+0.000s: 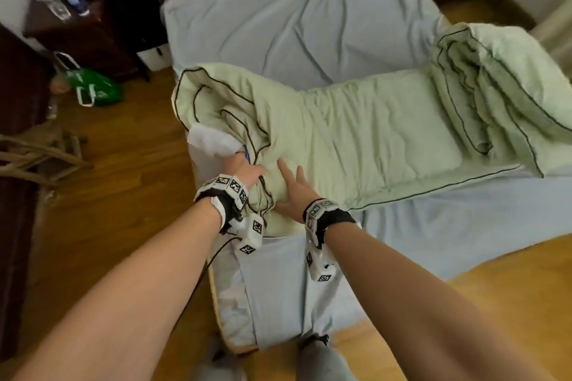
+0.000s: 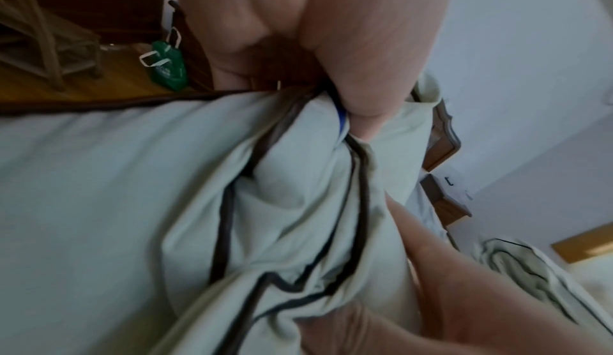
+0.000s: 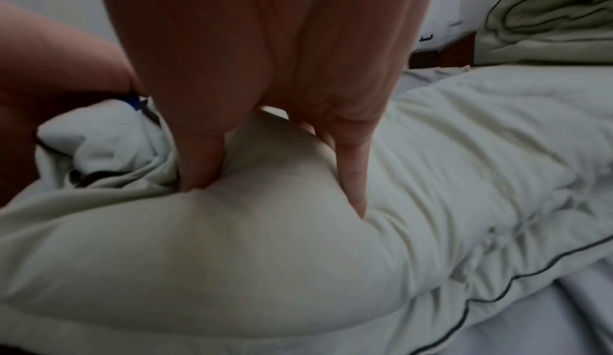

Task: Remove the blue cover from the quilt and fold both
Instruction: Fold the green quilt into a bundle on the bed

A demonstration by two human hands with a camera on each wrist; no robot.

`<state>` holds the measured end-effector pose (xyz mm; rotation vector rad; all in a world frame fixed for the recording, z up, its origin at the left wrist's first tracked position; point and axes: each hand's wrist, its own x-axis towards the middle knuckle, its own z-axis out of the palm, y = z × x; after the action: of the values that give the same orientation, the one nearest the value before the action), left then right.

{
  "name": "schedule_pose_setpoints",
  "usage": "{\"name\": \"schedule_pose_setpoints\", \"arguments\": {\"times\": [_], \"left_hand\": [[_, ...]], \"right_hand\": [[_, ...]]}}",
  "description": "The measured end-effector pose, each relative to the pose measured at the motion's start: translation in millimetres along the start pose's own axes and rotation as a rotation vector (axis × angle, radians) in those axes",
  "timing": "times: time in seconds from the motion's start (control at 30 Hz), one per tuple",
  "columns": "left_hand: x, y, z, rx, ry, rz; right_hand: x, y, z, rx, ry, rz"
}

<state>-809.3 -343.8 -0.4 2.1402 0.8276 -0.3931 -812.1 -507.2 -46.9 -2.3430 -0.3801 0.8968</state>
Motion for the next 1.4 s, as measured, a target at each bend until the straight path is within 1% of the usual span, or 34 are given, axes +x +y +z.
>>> {"name": "schedule_pose_setpoints", "arguments": {"times": [0.13,0.23,0.33,0.43,0.53,0.63,0.7,0.77,0.83,0.87,0.97,1.03,1.1,1.17,1.23,1.27,1.3,1.37,1.4], "left_hand": [[-33,59,27,0.123,0.027,0.066],[-46,91,54,0.123,0.036,0.101],[-58,121,90,0.099,0.029,0.119],[-75,150,128,0.134,0.023,0.127],[-87,189,164,0.183,0.047,0.133],[-83,239,203,0.225,0.089,0.107],[-78,270,232,0.256,0.099,0.048],[-70,297,259,0.272,0.122,0.000],[-65,317,283,0.299,0.142,-0.055],[-64,324,293,0.308,0.146,-0.079],[-61,344,313,0.338,0.129,-0.120],[-52,358,325,0.334,0.137,-0.115],[-42,372,340,0.336,0.135,-0.107],[-31,384,360,0.330,0.120,-0.105],[-14,388,383,0.303,0.093,-0.118],[-7,386,392,0.288,0.088,-0.126],[3,383,402,0.275,0.089,-0.142],[21,374,418,0.266,0.094,-0.180],[30,369,423,0.264,0.089,-0.192]], "right_hand": [[-40,33,-49,0.031,0.069,0.015],[-70,66,-84,0.077,0.151,0.051],[-106,118,-116,0.109,0.215,0.153],[-127,177,-154,0.105,0.245,0.280],[-123,226,-213,0.050,0.332,0.354],[-109,277,-285,-0.088,0.389,0.368],[-101,314,-336,-0.232,0.387,0.399],[-91,346,-388,-0.368,0.418,0.426],[-81,372,-431,-0.436,0.435,0.461],[-77,382,-446,-0.431,0.410,0.494],[-57,407,-470,-0.353,0.342,0.588],[-44,415,-477,-0.292,0.275,0.595],[-33,421,-479,-0.247,0.163,0.601],[-23,424,-478,-0.266,0.029,0.565],[-9,429,-472,-0.253,-0.054,0.575],[-5,429,-468,-0.250,-0.085,0.576],[10,435,-459,-0.239,-0.074,0.563],[32,445,-442,-0.291,-0.062,0.629],[38,447,-435,-0.288,-0.091,0.664]]}}
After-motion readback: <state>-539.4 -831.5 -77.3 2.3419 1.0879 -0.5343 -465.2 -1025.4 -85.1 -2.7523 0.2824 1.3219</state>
